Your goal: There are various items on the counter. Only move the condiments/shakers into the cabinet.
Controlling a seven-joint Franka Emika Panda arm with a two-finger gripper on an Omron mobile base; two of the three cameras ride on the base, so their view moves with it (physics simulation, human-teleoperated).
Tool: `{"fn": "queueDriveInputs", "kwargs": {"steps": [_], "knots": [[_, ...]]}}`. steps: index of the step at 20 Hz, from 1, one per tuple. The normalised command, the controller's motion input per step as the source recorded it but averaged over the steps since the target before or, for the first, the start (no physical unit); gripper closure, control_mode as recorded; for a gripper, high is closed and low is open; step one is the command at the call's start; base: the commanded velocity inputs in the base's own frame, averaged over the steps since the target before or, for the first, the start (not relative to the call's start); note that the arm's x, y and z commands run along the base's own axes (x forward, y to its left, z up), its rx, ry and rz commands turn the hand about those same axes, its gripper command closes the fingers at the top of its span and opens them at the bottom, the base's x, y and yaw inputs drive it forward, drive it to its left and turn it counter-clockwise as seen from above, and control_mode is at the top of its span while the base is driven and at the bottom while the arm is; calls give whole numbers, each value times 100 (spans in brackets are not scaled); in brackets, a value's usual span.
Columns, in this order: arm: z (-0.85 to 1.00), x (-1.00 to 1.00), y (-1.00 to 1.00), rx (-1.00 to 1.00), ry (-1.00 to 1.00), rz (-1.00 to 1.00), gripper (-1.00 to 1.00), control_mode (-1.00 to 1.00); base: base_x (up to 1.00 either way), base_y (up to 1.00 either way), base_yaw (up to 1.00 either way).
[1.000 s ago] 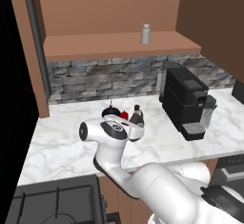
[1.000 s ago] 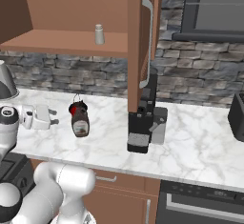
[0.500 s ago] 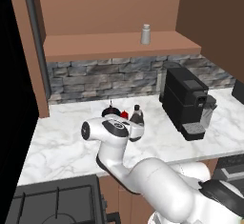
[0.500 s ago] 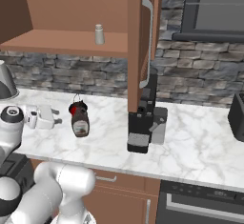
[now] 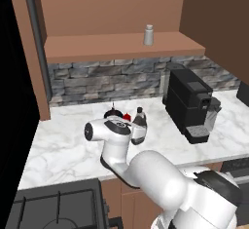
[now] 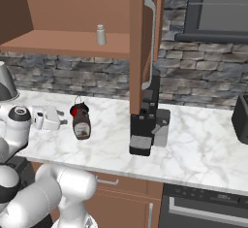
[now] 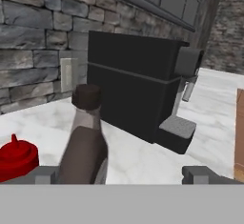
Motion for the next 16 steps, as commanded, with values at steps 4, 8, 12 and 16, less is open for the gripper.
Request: {"fn": "queueDriveInputs", "kwargs": {"steps": [4, 8, 12, 16], "knots": [[-14, 22, 0, 0, 0, 0, -100, -100, 0, 0, 0], [-13, 23, 0, 0, 1, 0, -100, -100, 0, 0, 0], [-15, 20, 0, 0, 1, 0, -100, -100, 0, 0, 0], [-18, 14, 0, 0, 3, 0, -100, -100, 0, 0, 0]]}}
